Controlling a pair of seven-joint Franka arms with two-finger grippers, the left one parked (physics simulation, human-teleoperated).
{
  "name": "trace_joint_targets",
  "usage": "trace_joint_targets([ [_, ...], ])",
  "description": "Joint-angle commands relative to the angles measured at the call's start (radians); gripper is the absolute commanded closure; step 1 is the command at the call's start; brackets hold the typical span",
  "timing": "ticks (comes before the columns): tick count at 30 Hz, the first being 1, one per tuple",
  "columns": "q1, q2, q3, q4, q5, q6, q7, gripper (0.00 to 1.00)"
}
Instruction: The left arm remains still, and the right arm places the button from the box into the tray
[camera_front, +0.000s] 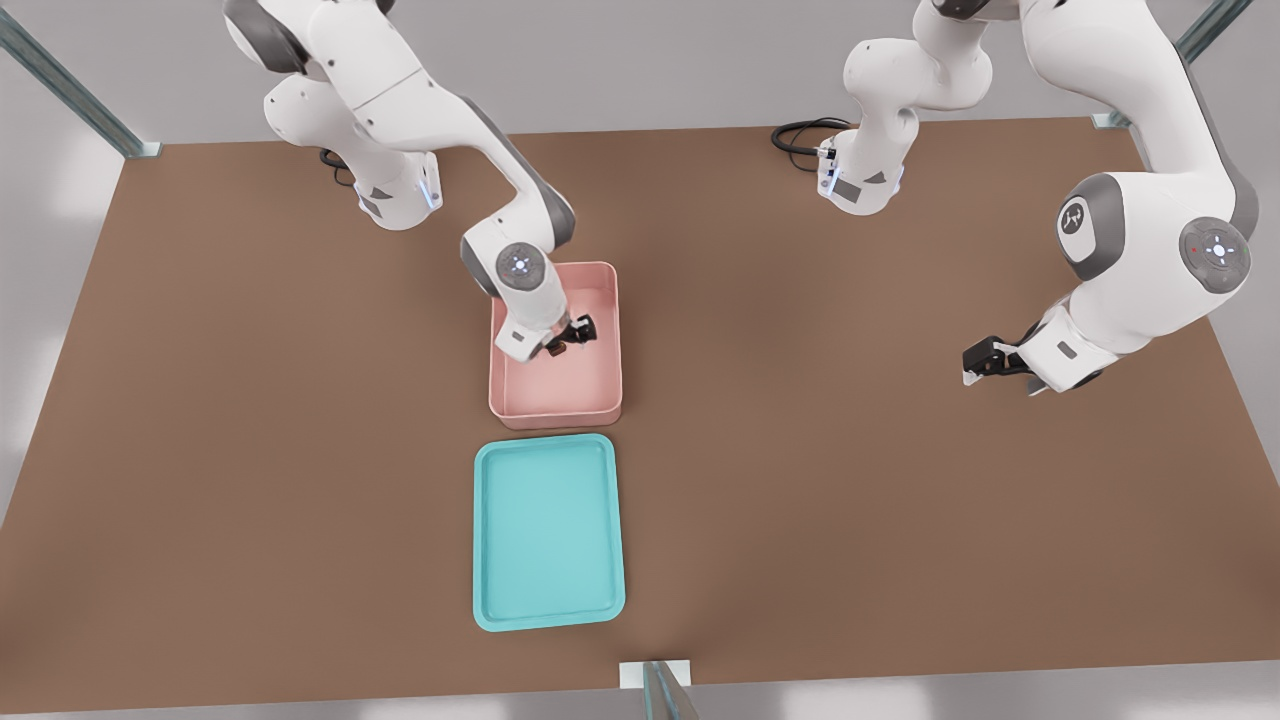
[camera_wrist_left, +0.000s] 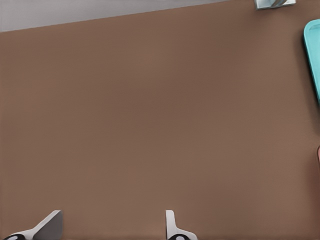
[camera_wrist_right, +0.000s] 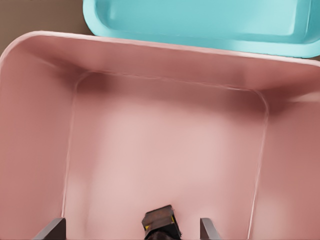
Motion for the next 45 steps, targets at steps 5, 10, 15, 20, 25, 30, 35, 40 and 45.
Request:
trace_joint_targets([
  [5,0.003,-0.022,0.0,-0.078,0.0,0.147,0.217,0.0],
  [10,0.003,0.004,0.0,-0.092,0.0,0.138,0.19,0.0],
  [15,0.003,0.016,0.015,-0.11,0.0,0.098,0.19,0.0],
  [20,0.003,0.016,0.038,-0.124,0.002,0.072,0.196,0.0],
  [25,0.001,-0.001,0.038,-0.148,0.002,0.064,0.184,0.1],
  [30,-0.007,0.008,0.037,-0.138,0.002,0.074,0.181,0.14],
  [35,-0.008,0.016,0.037,-0.138,0.002,0.08,0.181,0.35],
  [40,-0.007,0.013,0.035,-0.133,0.002,0.075,0.187,0.53],
  [45,-0.007,-0.047,0.035,-0.079,0.002,-0.035,0.188,0.55],
])
